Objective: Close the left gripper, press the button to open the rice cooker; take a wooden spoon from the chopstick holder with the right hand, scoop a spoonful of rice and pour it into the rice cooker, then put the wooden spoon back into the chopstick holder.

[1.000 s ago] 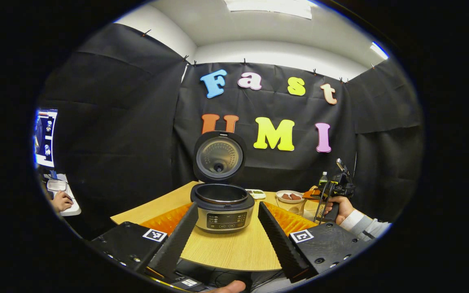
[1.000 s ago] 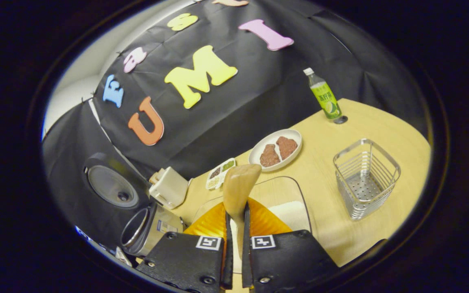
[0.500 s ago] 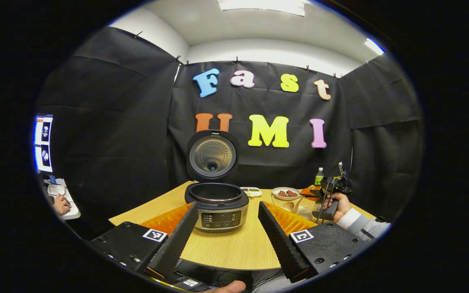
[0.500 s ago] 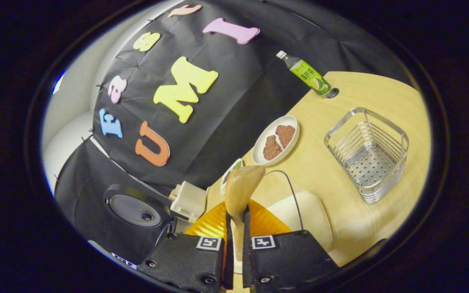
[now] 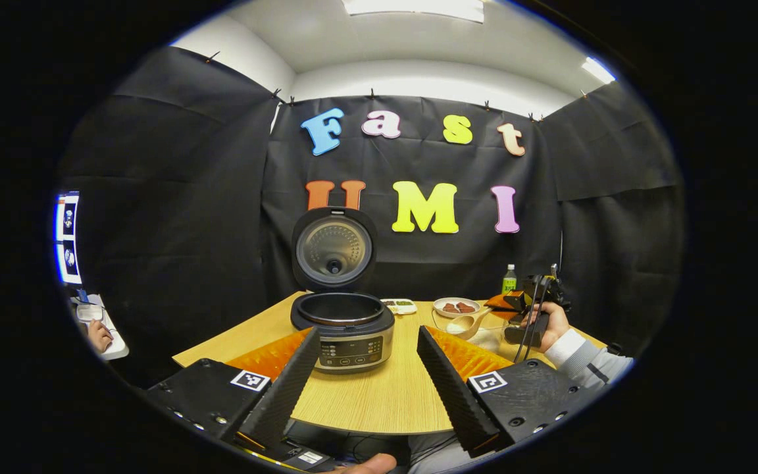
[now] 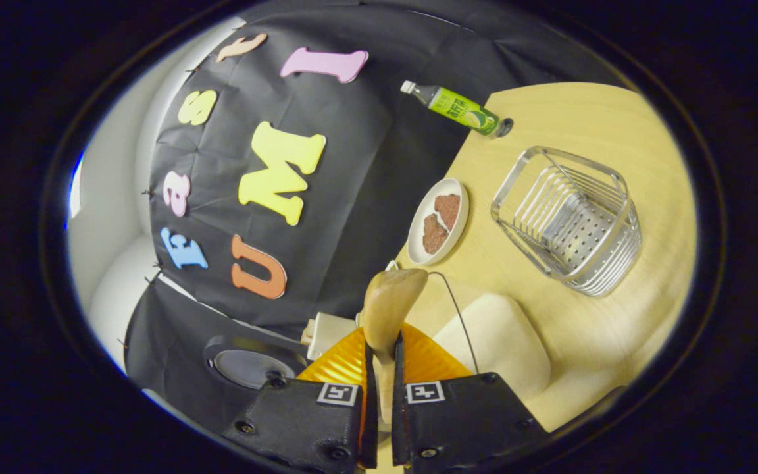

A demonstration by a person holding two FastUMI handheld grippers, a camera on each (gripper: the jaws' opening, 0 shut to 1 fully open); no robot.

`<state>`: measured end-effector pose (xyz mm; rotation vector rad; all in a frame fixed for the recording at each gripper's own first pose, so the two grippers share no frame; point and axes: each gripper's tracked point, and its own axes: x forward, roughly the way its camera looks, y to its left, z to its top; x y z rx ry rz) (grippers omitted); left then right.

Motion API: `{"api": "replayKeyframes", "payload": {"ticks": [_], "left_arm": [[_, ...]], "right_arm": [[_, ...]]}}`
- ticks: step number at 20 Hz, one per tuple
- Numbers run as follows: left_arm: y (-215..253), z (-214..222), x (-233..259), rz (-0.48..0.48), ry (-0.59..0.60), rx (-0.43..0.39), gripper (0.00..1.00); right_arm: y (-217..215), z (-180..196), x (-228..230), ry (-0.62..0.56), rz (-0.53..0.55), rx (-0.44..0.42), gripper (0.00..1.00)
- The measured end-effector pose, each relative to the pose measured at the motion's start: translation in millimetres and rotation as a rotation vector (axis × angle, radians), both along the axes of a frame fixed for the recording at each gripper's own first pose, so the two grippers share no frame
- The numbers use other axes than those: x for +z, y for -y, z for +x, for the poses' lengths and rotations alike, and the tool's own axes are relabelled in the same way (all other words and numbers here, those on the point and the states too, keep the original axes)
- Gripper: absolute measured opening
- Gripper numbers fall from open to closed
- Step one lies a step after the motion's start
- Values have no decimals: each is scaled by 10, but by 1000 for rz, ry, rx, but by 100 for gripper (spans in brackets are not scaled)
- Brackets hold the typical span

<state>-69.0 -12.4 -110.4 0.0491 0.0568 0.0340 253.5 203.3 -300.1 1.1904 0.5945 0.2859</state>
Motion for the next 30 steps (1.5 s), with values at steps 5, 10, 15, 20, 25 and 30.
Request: {"api": "replayKeyframes", "payload": {"ticks": [5,10,15,20,25,30], "left_arm": [[-44,-22,-73,6,-34,-12,94],[-121,-74,-114,-6,-45,-22,95],[-273,-136,-75,-23,-38,-12,94],[-493,-243,-19,-13,-46,33,94],[-591,-396,38,-16,-30,33,95],[-752,-509,126,-9,-5,54,94]], "right_arm": [[-7,-47,156,-25,77,-14,13],[-192,-122,567,4,148,-11,13],[-674,-165,928,8,215,37,13],[-1311,-150,1128,39,155,100,13],[-1963,-177,1307,107,0,151,13],[-2445,-220,1584,220,-160,162,13]]}}
